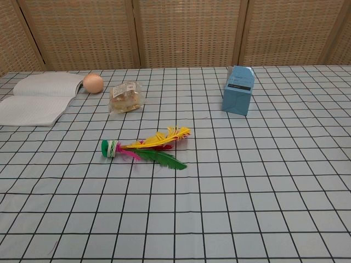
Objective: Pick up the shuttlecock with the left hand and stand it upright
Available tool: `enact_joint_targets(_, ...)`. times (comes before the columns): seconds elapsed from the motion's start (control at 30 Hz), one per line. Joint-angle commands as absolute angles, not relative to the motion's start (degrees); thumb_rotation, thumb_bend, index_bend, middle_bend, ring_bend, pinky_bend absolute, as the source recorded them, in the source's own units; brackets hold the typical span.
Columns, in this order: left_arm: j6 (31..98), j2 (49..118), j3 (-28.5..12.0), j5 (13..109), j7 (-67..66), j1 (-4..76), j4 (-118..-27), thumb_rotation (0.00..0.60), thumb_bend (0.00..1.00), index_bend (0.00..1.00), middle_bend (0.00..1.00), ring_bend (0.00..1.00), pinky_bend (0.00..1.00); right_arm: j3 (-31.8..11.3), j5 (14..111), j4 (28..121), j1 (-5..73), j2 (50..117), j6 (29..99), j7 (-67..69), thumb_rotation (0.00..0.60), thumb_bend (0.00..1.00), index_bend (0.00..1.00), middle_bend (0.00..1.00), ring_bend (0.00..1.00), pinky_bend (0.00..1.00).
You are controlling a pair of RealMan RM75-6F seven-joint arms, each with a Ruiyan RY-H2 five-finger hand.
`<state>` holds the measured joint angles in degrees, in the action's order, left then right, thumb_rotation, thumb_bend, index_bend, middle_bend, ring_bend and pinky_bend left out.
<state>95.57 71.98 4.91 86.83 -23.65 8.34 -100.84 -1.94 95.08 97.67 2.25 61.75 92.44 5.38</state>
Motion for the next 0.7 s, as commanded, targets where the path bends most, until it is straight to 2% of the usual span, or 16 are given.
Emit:
enact_joint_targets(0.03,95.33,72.02,4.37,86.95,-23.64,8.06,-100.85,0.600,0.18,0.07,0.00,0.00,0.00,-1.96,94.97,97.62,2.31,61.81,92.26,5.40,0.600,0.08,0.05,0.00,0.00,0.00)
enact_joint_targets(0.7,91.95,71.66,2.21,87.32,-23.44,6.83,-101.48,0.600,0.19,0.07,0.00,0.00,0.00,-2.03,94.50,97.57,2.44,61.93,91.62,5.27,0.600,0.08,0.05,0.00,0.00,0.00)
